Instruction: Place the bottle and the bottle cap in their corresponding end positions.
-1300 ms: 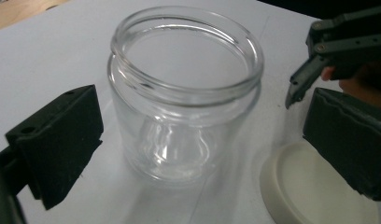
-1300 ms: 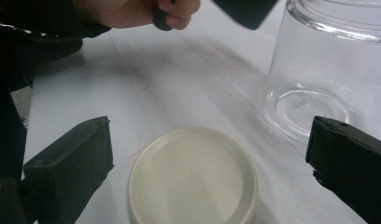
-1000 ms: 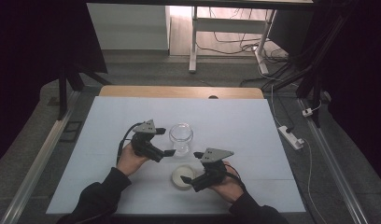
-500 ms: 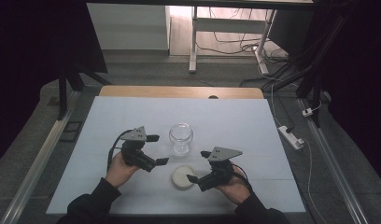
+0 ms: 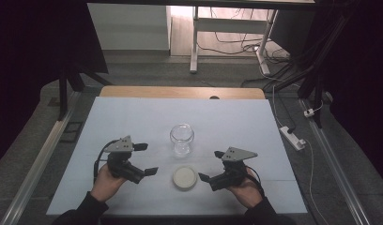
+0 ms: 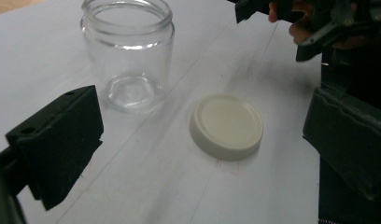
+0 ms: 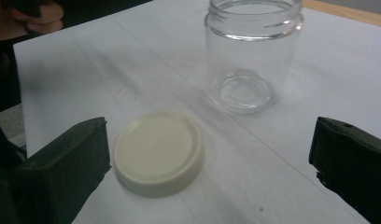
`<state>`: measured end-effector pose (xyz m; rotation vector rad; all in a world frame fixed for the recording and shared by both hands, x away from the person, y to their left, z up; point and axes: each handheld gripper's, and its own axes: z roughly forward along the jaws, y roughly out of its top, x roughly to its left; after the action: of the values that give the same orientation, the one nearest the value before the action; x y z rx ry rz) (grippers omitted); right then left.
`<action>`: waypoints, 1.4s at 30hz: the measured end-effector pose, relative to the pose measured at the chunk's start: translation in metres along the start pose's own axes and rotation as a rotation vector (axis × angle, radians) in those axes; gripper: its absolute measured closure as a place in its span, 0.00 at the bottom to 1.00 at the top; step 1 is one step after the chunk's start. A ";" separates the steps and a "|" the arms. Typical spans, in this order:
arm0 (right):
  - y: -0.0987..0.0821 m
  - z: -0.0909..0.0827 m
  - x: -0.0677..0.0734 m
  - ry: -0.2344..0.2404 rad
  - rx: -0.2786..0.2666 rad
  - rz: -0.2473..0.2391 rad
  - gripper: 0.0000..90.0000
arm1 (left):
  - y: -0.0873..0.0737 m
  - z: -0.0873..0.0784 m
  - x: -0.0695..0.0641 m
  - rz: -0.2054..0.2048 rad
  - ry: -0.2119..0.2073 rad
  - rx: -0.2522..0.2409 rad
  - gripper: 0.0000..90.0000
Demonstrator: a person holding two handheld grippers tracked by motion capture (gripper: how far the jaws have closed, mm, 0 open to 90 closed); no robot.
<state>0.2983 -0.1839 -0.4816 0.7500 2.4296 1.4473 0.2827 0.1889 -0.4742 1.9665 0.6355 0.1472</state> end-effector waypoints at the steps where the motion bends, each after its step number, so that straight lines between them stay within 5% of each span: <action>1: -0.001 -0.003 -0.001 -0.008 -0.002 0.003 0.00 | -0.003 -0.003 -0.001 -0.004 0.008 0.002 0.00; 23: -0.030 -0.073 -0.017 -0.202 -0.033 0.081 0.00 | -0.051 -0.063 -0.021 -0.102 0.186 0.000 0.00; 42: -0.073 -0.111 -0.022 -0.358 0.024 0.185 0.00 | -0.105 -0.105 -0.033 -0.218 0.385 0.067 0.00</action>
<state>0.2463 -0.3074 -0.4913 1.1554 2.1532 1.2181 0.1770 0.2924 -0.5101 1.9322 1.1118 0.3792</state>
